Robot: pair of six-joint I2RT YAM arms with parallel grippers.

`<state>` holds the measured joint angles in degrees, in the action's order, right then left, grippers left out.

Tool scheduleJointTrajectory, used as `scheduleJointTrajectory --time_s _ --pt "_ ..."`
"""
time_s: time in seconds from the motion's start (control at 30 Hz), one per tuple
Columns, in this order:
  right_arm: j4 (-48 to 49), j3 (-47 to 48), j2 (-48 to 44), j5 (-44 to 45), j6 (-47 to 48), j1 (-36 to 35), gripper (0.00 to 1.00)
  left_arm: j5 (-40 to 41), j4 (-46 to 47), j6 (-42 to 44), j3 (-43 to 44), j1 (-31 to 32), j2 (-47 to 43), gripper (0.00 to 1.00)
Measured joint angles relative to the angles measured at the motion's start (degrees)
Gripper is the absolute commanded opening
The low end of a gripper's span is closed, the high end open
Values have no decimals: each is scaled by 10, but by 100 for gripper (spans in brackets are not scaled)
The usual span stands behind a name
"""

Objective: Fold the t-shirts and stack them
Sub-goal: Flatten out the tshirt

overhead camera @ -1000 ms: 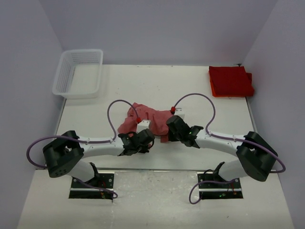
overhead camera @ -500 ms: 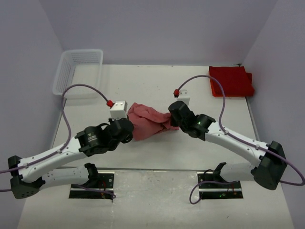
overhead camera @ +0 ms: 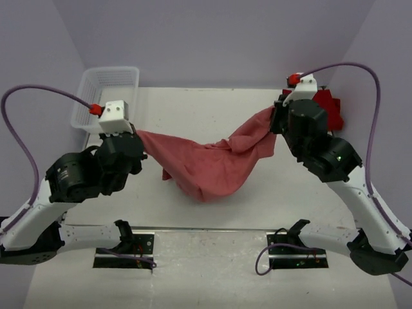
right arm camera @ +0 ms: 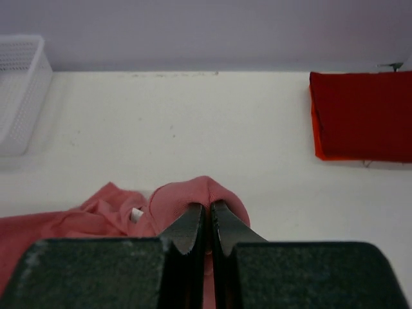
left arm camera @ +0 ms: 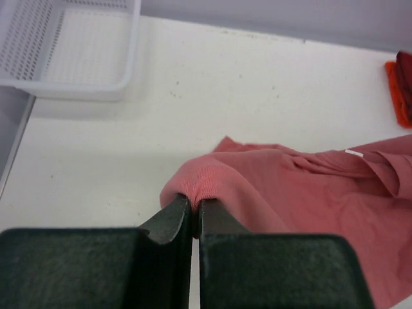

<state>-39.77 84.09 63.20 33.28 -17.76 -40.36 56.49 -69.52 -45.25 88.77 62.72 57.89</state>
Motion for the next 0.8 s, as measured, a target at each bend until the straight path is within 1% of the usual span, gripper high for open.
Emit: scheduleJointTrajectory --time_s 0.1,0.3,0.37,0.47,0.57,0.63,0.7,0.8 --pt "-31 83 4 -3 31 4 0 33 -21 36 83 0 16 0" --pt "-84 232 12 -34 68 4 0 78 -30 121 236 0 47 0" --pt "-103 261 13 -49 73 4 0 88 -30 152 273 0 54 0" --pt "-124 277 10 -72 77 4 0 102 -25 201 319 0 63 0" --pt "-147 279 5 -98 80 2 0 113 0 255 338 0 63 0" --pt "-155 276 0 -108 81 -1 0 119 24 284 333 0 57 0" --pt "-163 261 -2 -112 81 -2 0 127 49 301 312 0 49 0" --pt "-167 221 -5 -101 76 -1 0 131 70 303 255 -4 45 0"
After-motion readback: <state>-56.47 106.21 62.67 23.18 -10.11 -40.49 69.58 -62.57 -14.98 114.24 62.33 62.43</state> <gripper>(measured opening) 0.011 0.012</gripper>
